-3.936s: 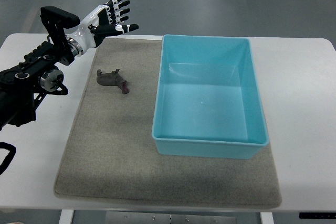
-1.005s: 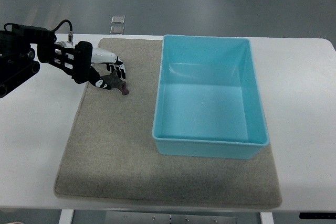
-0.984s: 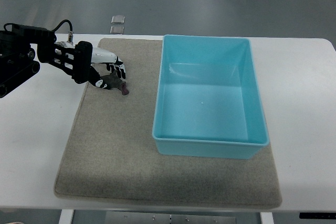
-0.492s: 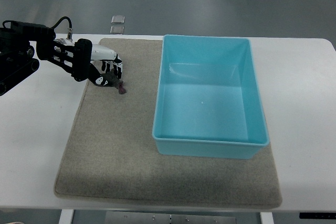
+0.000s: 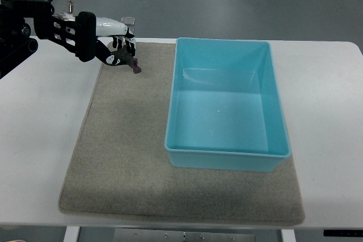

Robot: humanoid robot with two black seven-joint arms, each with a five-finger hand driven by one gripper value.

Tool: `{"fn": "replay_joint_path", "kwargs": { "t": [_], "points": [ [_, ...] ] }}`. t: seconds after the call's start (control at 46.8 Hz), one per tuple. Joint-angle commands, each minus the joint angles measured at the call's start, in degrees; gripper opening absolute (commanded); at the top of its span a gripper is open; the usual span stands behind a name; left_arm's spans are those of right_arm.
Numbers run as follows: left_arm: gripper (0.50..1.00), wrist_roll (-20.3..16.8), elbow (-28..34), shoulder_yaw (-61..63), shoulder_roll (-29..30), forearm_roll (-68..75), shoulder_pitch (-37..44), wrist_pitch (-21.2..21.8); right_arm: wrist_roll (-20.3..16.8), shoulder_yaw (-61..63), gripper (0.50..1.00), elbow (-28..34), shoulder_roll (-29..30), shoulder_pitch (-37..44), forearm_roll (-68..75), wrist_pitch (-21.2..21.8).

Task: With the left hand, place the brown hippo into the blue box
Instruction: 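Lift the hippo with the left hand and carry it over the blue box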

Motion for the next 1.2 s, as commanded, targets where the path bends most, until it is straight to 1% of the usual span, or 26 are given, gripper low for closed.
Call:
{"fn": "replay_joint_path", "kwargs": {
  "t": [0.0, 0.342, 0.513, 0.684, 0.813, 1.176],
  "points": [
    [0.5, 0.0, -0.34, -0.85, -0.26, -0.09, -1.12, 0.52, 0.0, 0.0, 0.936, 0.02, 0.0, 0.0, 0.0, 0.0],
    [0.5, 0.0, -1.13, -1.81, -0.79, -3.87, -4.37, 2.8, 0.0, 0.0, 0.936, 0.02, 0.0, 0.0, 0.0, 0.0],
    [0.5, 0.0, -5.35, -1.9, -0.88, -5.02, -4.46, 3.16, 0.0, 0.0, 0.936, 0.02, 0.0, 0.0, 0.0, 0.0],
    [0.5, 0.0, -8.95, -2.08, -1.23, -6.33, -4.28, 5.0, 0.0, 0.0, 0.936, 0.02, 0.0, 0.0, 0.0, 0.0],
    [0.5, 0.0, -11.06, -1.99, -1.93, -8.88, -4.02, 5.0, 0.0, 0.0, 0.936, 0.02, 0.0, 0.0, 0.0, 0.0],
    [0.5, 0.0, -11.15, -1.64, -10.1, -9.67, -1.65, 5.0, 0.0, 0.0, 0.936, 0.02, 0.0, 0.0, 0.0, 0.0]
  ]
}}
